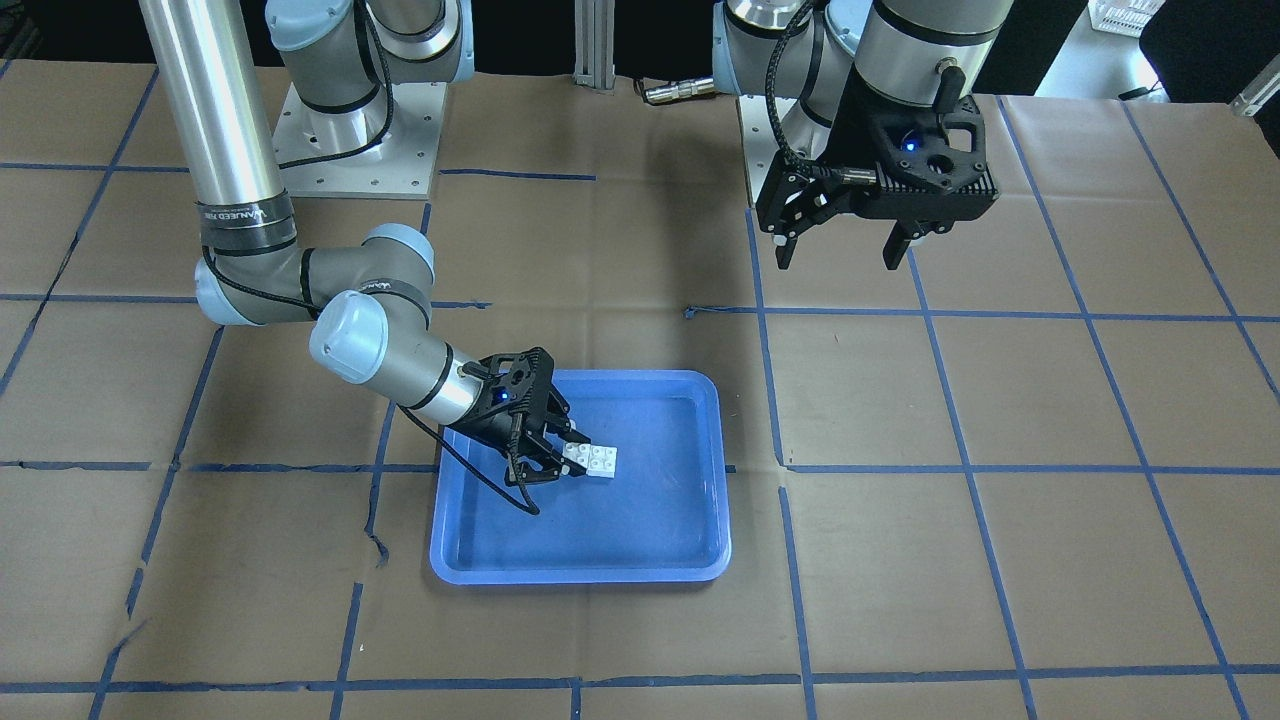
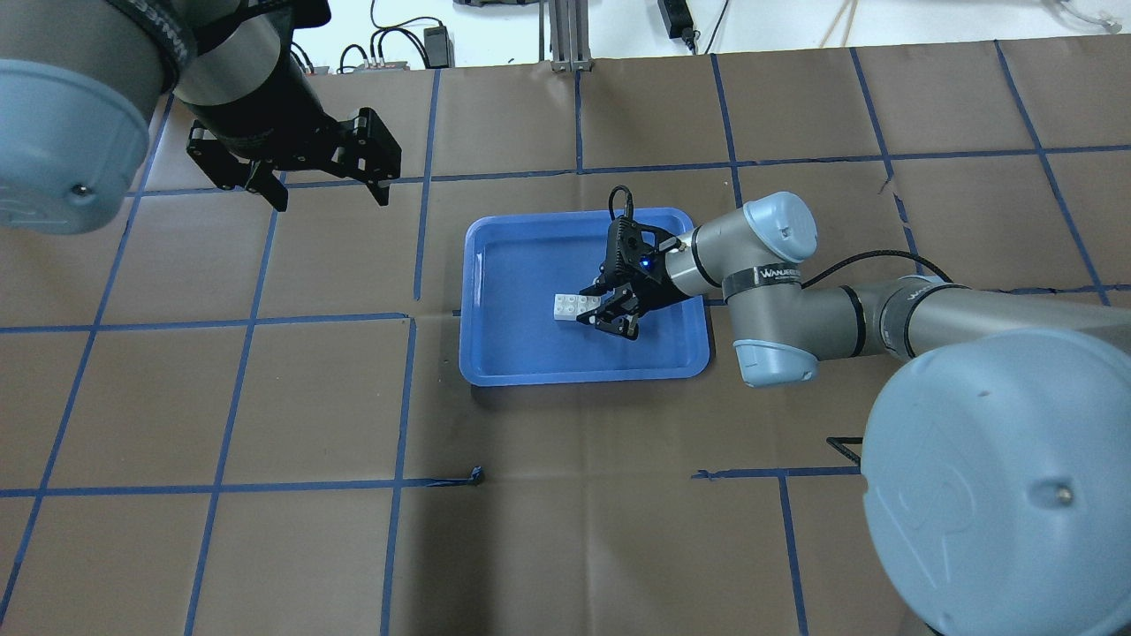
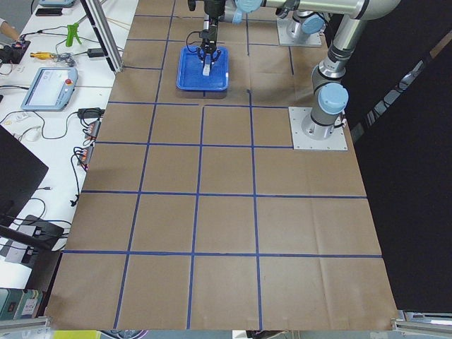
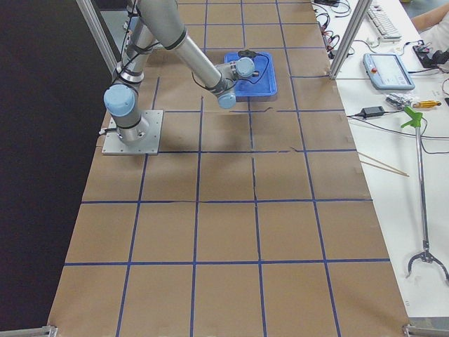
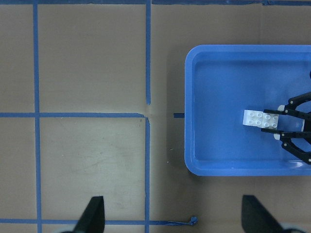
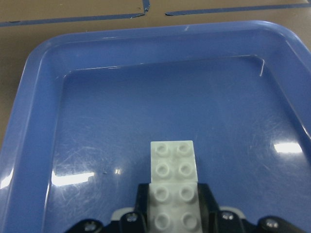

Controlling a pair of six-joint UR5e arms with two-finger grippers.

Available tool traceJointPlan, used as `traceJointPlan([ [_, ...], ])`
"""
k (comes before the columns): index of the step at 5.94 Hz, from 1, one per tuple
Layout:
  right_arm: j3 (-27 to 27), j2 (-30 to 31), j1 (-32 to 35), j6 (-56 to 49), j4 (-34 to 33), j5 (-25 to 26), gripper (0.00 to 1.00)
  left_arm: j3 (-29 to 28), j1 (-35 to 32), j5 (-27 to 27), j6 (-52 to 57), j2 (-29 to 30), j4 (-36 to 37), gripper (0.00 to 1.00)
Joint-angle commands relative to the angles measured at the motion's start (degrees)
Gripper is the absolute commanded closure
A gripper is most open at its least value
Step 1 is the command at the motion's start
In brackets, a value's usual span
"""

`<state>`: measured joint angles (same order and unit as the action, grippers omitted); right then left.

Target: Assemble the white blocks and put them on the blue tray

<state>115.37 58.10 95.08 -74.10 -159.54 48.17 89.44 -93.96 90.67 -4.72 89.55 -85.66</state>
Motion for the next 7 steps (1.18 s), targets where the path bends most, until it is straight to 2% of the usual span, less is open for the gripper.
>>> traceJointPlan([
  [1, 0.0, 0.0, 0.0, 0.0, -0.1, -0.1, 0.66, 0.0, 0.0, 0.1, 0.0, -0.2, 0.0, 0.01],
  [4, 0.0, -0.2, 0.0, 0.0, -0.1, -0.3, 0.63, 0.0, 0.0, 0.2, 0.1, -0.2, -0.4, 0.01],
  [7, 0.0, -0.2, 0.0, 0.4, 0.0, -0.5, 0.43, -0.1, 0.0, 0.1, 0.1, -0.2, -0.2, 0.01],
])
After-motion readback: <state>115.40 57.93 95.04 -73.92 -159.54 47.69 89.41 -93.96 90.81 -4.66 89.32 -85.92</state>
